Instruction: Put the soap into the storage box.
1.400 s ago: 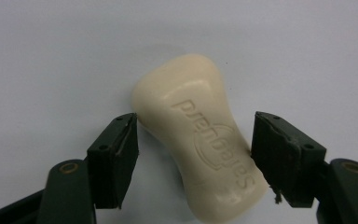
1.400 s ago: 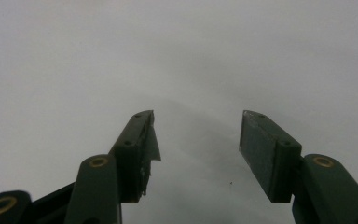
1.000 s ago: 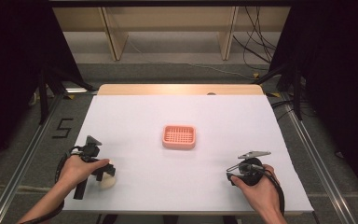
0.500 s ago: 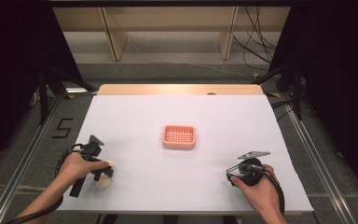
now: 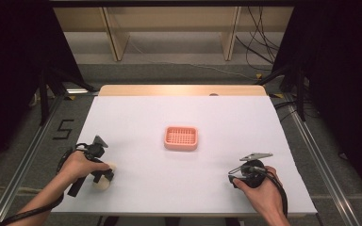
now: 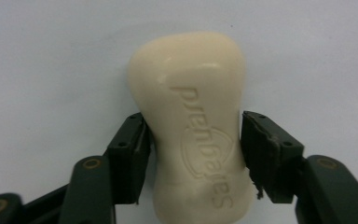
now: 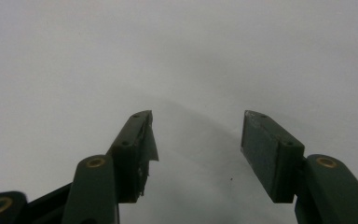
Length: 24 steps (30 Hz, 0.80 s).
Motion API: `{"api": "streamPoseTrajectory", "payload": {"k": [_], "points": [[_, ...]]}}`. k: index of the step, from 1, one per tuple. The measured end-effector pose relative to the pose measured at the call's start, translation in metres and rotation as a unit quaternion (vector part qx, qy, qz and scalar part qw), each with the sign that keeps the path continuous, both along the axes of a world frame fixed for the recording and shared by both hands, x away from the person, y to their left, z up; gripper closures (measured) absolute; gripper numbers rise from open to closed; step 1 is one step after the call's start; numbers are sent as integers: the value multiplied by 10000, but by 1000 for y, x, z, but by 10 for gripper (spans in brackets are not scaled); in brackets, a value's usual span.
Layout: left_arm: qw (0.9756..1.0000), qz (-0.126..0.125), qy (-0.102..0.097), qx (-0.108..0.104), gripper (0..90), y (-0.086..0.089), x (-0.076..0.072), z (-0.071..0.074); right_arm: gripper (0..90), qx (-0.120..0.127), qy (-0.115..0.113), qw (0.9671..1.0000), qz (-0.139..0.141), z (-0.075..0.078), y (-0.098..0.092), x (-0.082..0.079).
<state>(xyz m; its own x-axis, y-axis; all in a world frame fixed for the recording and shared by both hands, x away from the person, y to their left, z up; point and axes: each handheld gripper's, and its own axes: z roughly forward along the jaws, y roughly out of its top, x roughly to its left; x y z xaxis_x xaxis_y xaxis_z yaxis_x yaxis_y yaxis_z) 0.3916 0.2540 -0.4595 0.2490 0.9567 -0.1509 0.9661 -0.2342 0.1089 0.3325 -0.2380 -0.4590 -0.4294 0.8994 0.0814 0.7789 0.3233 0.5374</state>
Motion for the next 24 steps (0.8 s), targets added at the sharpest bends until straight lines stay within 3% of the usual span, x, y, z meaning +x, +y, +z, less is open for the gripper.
{"api": "streamPoseTrajectory", "payload": {"k": [5, 6, 9, 10, 13, 16, 19, 20, 24], "points": [[10000, -75, 4, 29, 470, 2, 0, 1, 437, -29, -43, 10000, -25, -2, 0, 1], [10000, 14, -76, 0, 483, 1, 0, 0, 437, 0, 88, 10000, -29, 0, 2, -1], [9999, -92, -54, 18, 489, 2, 0, 0, 437, -77, 6, 10000, 8, -2, 2, 0], [9994, -319, 34, 101, 490, 4, 0, 1, 438, -74, 0, 10000, 19, -2, 2, 0], [9997, -246, -37, 81, 492, 2, 0, 0, 437, -57, -61, 10000, -3, -2, 2, 0], [9989, -423, 100, 179, 490, 3, 1, 1, 437, -71, -1, 10000, 23, -2, 2, 0], [9990, -386, 46, 202, 487, 2, 1, 1, 437, -69, -13, 10000, 25, -2, 2, 0], [9989, -383, 138, 248, 484, 1, 2, 2, 437, -68, -13, 10000, 29, -2, 1, 0], [9986, -384, 165, 313, 477, 0, 2, 1, 437, -101, -23, 9999, 8, -2, 2, 0]]}}
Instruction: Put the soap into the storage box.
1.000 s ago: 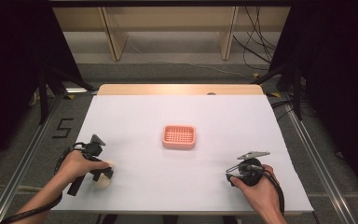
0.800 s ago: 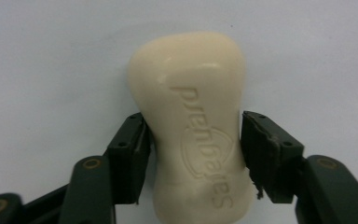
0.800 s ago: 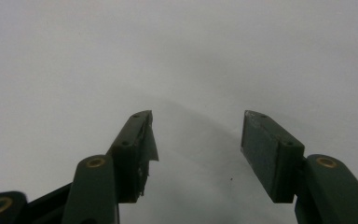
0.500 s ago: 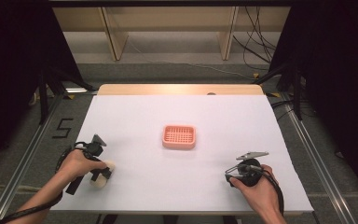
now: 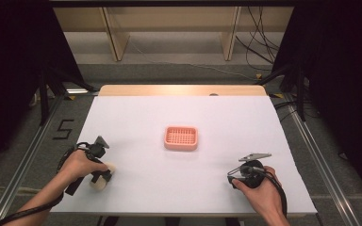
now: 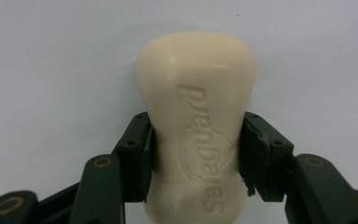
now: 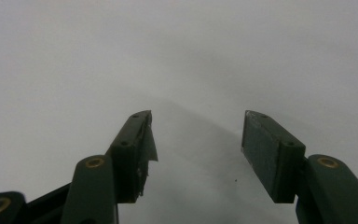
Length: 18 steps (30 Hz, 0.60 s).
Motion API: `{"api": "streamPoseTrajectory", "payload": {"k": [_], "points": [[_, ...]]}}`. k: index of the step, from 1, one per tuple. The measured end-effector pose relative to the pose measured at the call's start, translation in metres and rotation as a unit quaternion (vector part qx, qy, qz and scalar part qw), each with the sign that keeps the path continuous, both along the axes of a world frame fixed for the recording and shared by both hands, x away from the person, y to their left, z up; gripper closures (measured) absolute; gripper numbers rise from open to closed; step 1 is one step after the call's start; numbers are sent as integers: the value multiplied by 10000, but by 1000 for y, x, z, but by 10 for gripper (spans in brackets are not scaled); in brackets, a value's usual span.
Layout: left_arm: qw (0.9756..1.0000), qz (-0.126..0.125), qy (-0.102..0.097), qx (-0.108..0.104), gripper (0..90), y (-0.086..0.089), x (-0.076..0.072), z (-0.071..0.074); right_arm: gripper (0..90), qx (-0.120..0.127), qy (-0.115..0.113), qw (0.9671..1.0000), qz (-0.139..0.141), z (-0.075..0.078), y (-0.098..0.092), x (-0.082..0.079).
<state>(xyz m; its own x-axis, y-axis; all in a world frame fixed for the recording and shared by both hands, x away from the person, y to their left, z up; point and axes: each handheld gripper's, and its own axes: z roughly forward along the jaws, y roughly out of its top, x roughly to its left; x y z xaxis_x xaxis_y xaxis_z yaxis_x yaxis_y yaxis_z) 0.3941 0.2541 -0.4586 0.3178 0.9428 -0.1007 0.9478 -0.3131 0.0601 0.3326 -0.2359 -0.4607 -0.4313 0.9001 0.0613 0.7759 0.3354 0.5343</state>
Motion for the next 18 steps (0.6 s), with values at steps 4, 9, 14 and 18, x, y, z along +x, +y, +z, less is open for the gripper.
{"api": "streamPoseTrajectory", "payload": {"k": [4, 9, 14, 18], "points": [[10000, 18, 32, 41, 476, -1, 1, -1, 438, 80, 47, 9999, 56, 0, 1, 0], [9999, -73, 27, 82, 486, -2, 1, -2, 437, 99, 101, 9999, 28, 0, 2, -2], [9997, -192, 103, 129, 493, -3, 1, -2, 436, 111, 107, 9999, 35, 0, 2, -1], [9995, -286, 23, 123, 495, -3, 0, -2, 435, 69, -17, 10000, 33, -3, 0, 1]]}}
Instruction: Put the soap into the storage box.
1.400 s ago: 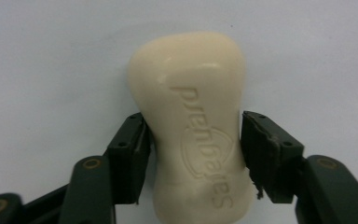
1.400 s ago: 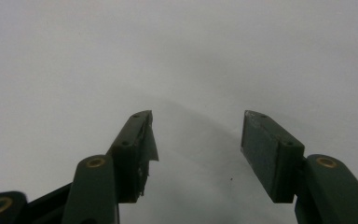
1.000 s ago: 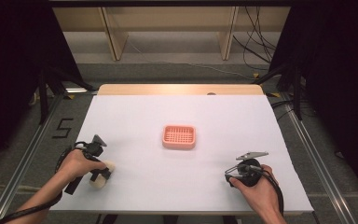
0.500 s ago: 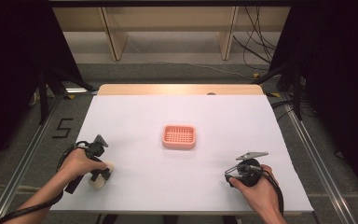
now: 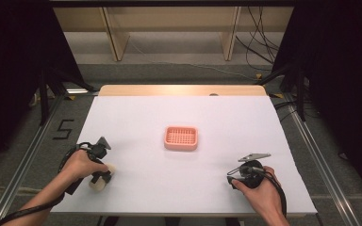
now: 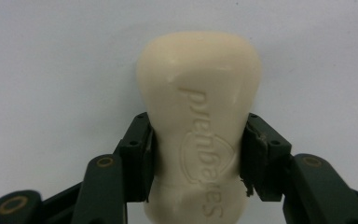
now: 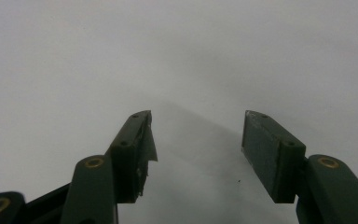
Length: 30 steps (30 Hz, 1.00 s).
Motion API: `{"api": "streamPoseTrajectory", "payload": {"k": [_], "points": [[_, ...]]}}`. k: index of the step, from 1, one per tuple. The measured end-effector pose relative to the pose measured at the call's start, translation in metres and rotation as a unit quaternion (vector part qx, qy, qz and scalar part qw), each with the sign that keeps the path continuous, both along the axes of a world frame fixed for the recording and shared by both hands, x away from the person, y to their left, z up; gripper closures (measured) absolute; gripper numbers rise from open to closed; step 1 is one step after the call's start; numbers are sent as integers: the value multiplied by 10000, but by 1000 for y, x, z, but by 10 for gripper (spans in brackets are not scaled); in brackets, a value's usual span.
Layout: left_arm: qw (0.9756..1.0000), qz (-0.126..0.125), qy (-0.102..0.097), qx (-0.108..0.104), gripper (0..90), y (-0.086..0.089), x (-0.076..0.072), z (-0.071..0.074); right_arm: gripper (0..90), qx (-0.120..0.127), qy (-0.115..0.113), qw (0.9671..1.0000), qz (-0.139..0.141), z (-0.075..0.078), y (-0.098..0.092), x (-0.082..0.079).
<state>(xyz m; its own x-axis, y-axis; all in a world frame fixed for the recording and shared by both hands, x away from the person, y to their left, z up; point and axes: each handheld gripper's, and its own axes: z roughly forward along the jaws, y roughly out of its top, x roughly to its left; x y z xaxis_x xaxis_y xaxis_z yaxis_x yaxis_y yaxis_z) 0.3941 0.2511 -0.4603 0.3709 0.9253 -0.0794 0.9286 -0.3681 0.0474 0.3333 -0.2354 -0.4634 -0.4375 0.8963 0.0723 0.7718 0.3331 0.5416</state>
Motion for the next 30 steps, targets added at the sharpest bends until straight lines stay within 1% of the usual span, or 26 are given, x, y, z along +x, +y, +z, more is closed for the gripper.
{"api": "streamPoseTrajectory", "payload": {"k": [1, 2, 3, 5, 6, 7, 8, 9, 10, 11, 13, 14, 15, 16, 17, 18, 19, 20, 22, 23, 24, 25, 26, 27, 28, 30], "points": [[10000, -55, 4, 8, 495, 1, 0, 1, 435, -7, -10, 10000, 6, 0, 0, 0], [9999, -95, -64, -7, 495, 2, -1, 0, 435, -13, -14, 10000, 12, 0, 0, 0], [9999, -115, -45, -4, 495, 2, -2, 1, 436, 13, 53, 10000, 63, 1, 0, -1], [9999, -95, -64, -11, 495, 2, -2, 1, 436, 15, 16, 9999, 99, 2, 0, 0], [9999, -115, -82, -23, 495, 3, -3, 1, 436, 16, -2, 10000, 47, 1, 1, 0], [9998, -113, -160, -59, 495, 3, -4, 0, 436, -4, -14, 10000, 59, 1, 0, 0], [9998, -113, -160, -59, 495, 3, -4, 0, 436, -4, -14, 10000, 59, 1, 0, 0], [9997, -131, -180, -61, 495, 4, -4, -1, 437, -2, 32, 10000, -3, 2, 1, -1], [9997, -131, -180, -61, 495, 4, -4, -1, 437, -8, 26, 10000, 48, 2, 0, -1], [9997, -166, -176, -72, 496, 4, -5, 0, 437, 3, 76, 10000, -8, 3, 1, -2], [9994, -235, -221, -99, 496, 4, -5, 1, 438, 17, 82, 10000, -8, 3, 1, -2], [9992, -325, -211, -57, 496, 3, -5, 2, 438, -8, 17, 10000, 42, 3, 0, -1], [9992, -325, -211, -57, 496, 3, -5, 2, 438, -8, 17, 10000, 42, 3, 0, -1], [9992, -298, -263, -69, 496, 2, -6, 3, 438, -5, 81, 10000, -2, 3, 1, -2], [9990, -375, -239, -13, 496, 1, -7, 4, 438, 3, 66, 10000, -9, 3, 1, -2], [9989, -356, -297, -62, 496, 0, -7, 4, 438, 3, 66, 10000, -9, 3, 1, -2], [9988, -425, -229, -29, 496, -1, -7, 8, 438, -4, 73, 10000, -6, 3, 1, -2], [9987, -406, -310, -60, 496, -2, -7, 8, 438, -2, 66, 10000, -9, 3, 1, -2], [9986, -436, -310, -53, 496, -2, -7, 10, 438, 3, 62, 10000, -14, 3, 1, -2], [9984, -463, -330, -58, 496, -2, -6, 11, 438, 51, 8, 10000, -39, 2, 1, -2], [9979, -505, -410, -47, 496, -4, -7, 12, 438, -38, 3, 10000, -13, 3, 0, -1], [9979, -505, -410, -47, 496, -4, -7, 12, 438, -38, 3, 10000, -13, 3, 0, -1], [9960, -741, -496, 52, 496, -4, -8, 14, 438, -5, 13, 10000, 1, 5, 1, -3], [9952, -833, -512, 62, 496, -3, -7, 15, 438, 28, 48, 10000, -64, 6, 2, -4], [9953, -820, -504, 74, 496, -4, -8, 16, 438, -46, -35, 10000, -16, 6, 2, -3], [9953, -818, -508, 75, 496, -5, -8, 18, 439, 0, -25, 10000, 11, 6, 2, -4]]}}
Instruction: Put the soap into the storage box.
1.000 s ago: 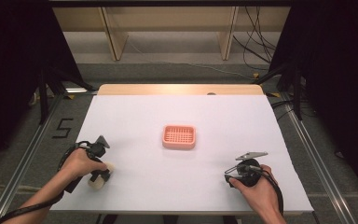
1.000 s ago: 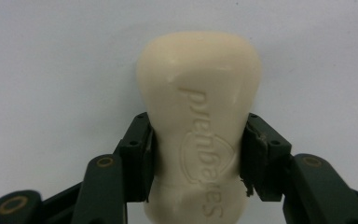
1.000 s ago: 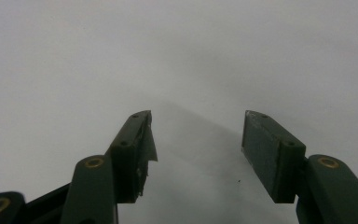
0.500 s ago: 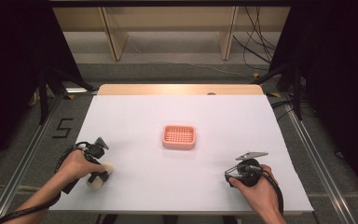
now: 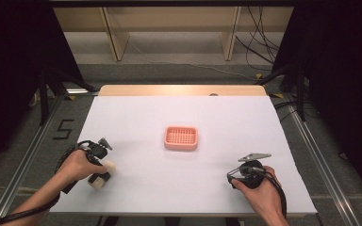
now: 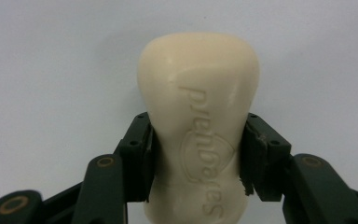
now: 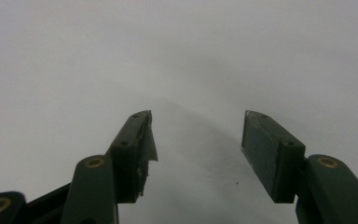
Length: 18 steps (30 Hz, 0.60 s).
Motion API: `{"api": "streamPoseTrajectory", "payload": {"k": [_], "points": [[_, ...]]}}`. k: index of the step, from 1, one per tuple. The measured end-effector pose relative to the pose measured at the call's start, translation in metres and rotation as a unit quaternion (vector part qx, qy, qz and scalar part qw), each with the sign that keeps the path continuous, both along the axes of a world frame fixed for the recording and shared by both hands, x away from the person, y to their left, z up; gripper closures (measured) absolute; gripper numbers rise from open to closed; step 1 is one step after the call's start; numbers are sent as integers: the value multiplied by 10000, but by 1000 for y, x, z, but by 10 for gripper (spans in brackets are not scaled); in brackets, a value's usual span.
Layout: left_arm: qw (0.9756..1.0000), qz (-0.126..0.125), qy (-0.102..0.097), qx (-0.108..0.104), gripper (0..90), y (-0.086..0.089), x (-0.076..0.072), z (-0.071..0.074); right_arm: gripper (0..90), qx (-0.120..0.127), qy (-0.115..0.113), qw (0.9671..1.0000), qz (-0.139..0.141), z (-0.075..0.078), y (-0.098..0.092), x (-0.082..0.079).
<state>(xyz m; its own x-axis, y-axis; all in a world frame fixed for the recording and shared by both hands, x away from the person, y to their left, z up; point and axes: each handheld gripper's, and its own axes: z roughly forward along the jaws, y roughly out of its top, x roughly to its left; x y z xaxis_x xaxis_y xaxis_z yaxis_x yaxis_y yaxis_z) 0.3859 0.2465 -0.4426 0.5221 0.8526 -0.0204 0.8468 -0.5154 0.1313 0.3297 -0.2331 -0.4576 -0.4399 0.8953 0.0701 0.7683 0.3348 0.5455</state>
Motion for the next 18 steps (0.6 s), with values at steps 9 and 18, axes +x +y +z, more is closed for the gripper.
{"api": "streamPoseTrajectory", "payload": {"k": [9, 18], "points": [[9996, -167, -203, -63, 496, -6, -1, 5, 441, 45, -4, 10000, -89, 0, 0, -2], [9971, -597, -468, -23, 496, -10, 3, 12, 442, -16, -132, 9999, -42, 0, -4, -4]]}}
